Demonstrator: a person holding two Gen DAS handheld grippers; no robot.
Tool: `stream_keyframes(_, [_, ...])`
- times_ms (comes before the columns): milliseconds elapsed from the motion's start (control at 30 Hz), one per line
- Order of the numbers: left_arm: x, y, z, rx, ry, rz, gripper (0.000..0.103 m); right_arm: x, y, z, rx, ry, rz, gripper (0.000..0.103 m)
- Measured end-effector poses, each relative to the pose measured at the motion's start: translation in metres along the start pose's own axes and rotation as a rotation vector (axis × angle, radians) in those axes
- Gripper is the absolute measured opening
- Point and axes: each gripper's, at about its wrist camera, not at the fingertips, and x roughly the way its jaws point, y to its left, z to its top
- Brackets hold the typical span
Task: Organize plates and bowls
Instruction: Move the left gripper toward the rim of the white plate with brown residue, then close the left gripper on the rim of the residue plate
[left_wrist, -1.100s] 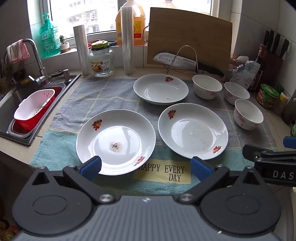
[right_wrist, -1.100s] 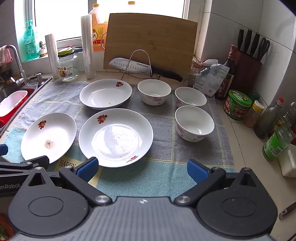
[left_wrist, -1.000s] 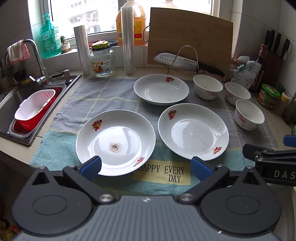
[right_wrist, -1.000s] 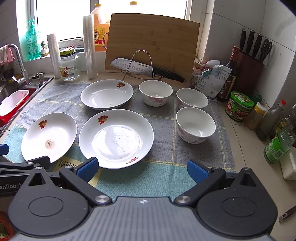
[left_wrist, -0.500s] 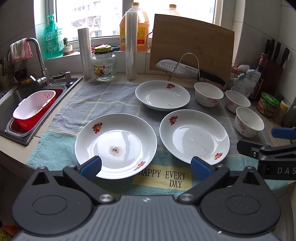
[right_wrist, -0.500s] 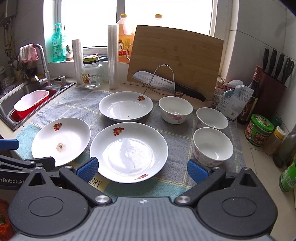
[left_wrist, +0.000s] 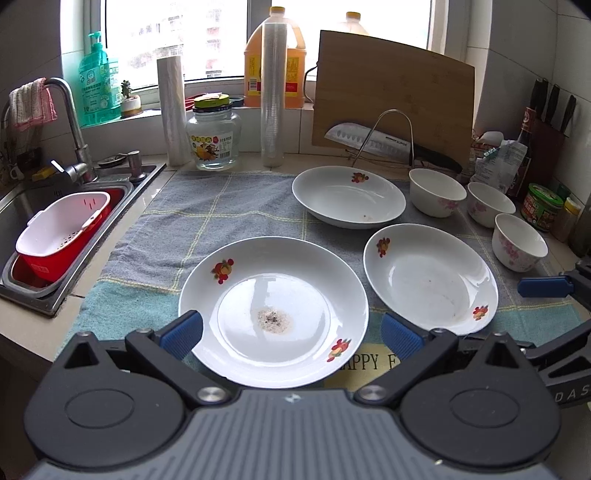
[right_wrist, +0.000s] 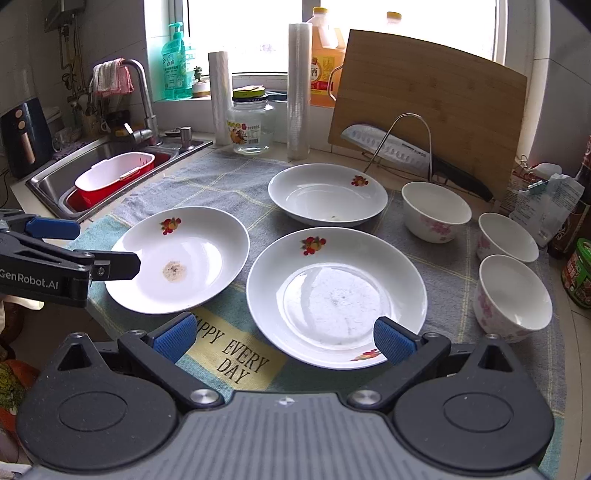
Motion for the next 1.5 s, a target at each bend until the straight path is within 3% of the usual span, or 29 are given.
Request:
stream_keyframes(467, [0.027, 0.065, 0.011, 0.027, 0.069, -0.056, 0.102, 0.075, 0.068, -0.007, -0.023, 0.165, 0.049, 0.103])
stream_keyframes(667, [0.038, 0.088, 0.013, 0.011, 0.101, -0.063, 0.102, 0.098, 0.084, -0.005, -0.050, 0.183, 0.046, 0.103])
stream_keyframes(1000, [0.067, 0.103, 0.032, 0.034, 0.135, -0.118, 0.102, 0.115, 0.095, -0.004, -0.095, 0.115, 0.048, 0.103])
stream_keyframes(1500, [0.145, 0.087, 0.054, 0.205, 0.255, -0.266, 0.102, 0.111, 0.091, -0.011, -0.100, 0.029, 0.069, 0.103])
